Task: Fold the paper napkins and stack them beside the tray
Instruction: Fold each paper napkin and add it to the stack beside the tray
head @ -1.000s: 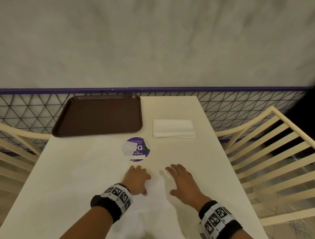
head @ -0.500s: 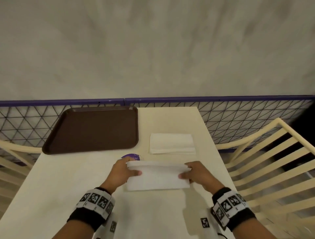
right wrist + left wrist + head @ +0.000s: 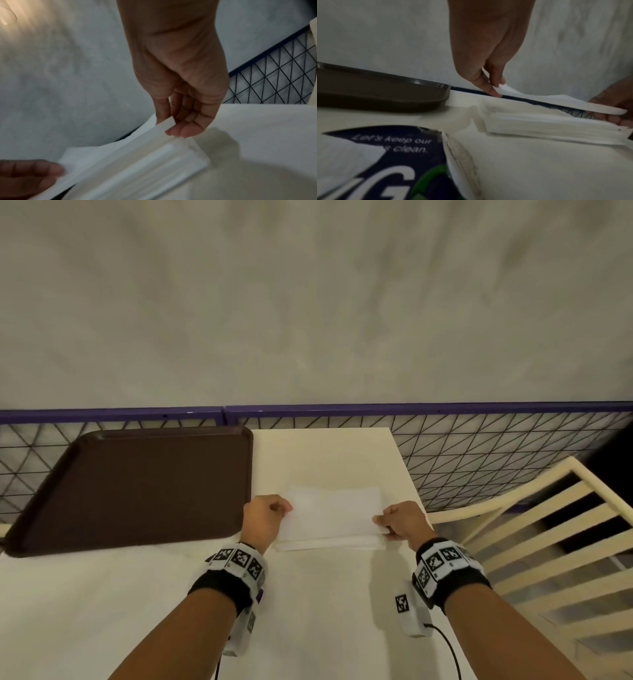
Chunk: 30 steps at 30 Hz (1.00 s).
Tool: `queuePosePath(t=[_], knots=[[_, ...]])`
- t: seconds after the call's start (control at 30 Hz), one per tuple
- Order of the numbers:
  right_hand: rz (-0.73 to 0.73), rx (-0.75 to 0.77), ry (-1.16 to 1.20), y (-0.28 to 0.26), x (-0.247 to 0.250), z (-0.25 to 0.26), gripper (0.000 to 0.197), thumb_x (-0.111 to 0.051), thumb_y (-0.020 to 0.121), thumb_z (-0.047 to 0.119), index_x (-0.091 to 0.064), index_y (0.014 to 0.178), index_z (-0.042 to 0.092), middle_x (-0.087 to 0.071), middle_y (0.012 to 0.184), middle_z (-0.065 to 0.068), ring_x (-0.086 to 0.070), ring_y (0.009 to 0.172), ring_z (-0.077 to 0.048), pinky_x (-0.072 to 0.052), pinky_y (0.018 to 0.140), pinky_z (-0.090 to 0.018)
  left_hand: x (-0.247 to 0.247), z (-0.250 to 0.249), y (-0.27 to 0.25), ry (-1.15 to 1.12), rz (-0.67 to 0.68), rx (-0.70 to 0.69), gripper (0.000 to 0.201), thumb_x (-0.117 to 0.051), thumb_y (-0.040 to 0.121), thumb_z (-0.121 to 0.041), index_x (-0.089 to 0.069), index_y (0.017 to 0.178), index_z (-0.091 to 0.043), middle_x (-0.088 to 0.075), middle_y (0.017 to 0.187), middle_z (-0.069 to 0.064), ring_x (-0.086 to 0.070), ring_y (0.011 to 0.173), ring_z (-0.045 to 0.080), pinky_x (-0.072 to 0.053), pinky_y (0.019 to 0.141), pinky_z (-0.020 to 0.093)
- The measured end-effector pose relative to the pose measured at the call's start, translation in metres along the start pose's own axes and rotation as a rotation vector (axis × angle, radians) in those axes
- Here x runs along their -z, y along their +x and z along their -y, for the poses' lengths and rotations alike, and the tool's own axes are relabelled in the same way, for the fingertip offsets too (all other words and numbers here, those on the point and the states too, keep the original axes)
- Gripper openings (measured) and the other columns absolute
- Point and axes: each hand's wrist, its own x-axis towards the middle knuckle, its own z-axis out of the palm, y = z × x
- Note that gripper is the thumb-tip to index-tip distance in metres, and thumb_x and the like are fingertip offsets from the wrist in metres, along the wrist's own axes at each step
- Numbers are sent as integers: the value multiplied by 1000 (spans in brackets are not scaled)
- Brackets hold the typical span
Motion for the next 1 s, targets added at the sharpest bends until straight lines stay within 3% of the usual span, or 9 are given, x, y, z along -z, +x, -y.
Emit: queuePosePath(t=[0.07,0.13,0.27,0.4,0.47,0.57,0.67,0.77,1.0], knots=[[-30,-6,-54,5,-7,-8,29,-75,73,2,-51,59,10,-54,65,-5,-55,56,-18,-53,50,-28,-10,7,5,41,63,67,18,-65,81,1,-72,95,-9,-69,101,9,-59,87,16,-41,70,6],[-42,3,-134,7,-13,-13,30,-73,75,3,-51,57,12,-53,60,-4,-53,52,-18,-53,57,-29,-17,15,8,100,157,110,40,-76,74,-9,-65,112,-10,-62,118,9,-56,103,20,-43,88,19],[-64,134,-386,5,-22,-21,41,-71,76,11,-42,47,16,-46,49,1,-47,48,-16,-42,55,-24,-23,24,1,252,221,44,61,-80,68,-9,-56,124,-12,-49,125,8,-48,116,23,-35,95,21],[-102,238,-541,-4,-24,-24,16,-68,79,13,-55,71,9,-58,74,-5,-57,78,-25,-34,60,-25,-12,27,-16,451,244,-8,63,-71,80,-21,-44,136,-21,-39,131,9,-39,122,26,-32,108,32],[-95,244,-511,-11,-19,-29,21,-66,80,10,-59,99,5,-62,94,-10,-56,88,-27,-35,70,-24,3,33,-30,491,179,-58,55,-66,84,-22,-46,135,-20,-40,133,7,-39,120,25,-34,106,32],[-114,296,-477,-36,-8,-40,35,-67,79,8,-55,112,6,-58,99,-9,-54,88,-26,-38,75,-27,39,50,-58,402,21,-76,39,-63,85,-16,-57,123,-16,-49,126,5,-44,112,22,-36,99,27],[-173,352,-379,-74,-1,-57,31,-67,79,5,-58,109,9,-58,106,-12,-55,95,-28,-40,86,-34,86,85,-80,361,-109,38,28,-64,83,-14,-63,112,-13,-56,119,8,-49,110,25,-39,96,32],[-123,320,-286,-117,1,-80,22,-65,82,6,-59,101,17,-59,107,-7,-54,92,-23,-40,82,-32,134,121,-94,441,-197,230,32,-66,83,-19,-60,112,-10,-56,117,16,-49,109,34,-41,93,42],[-22,286,-260,-193,-11,-123,34,-69,79,3,-65,77,36,-66,95,3,-63,81,-17,-42,69,-16,183,153,-83,618,-104,502,71,-73,76,-39,-39,131,-8,-40,131,17,-39,120,38,-40,97,49]])
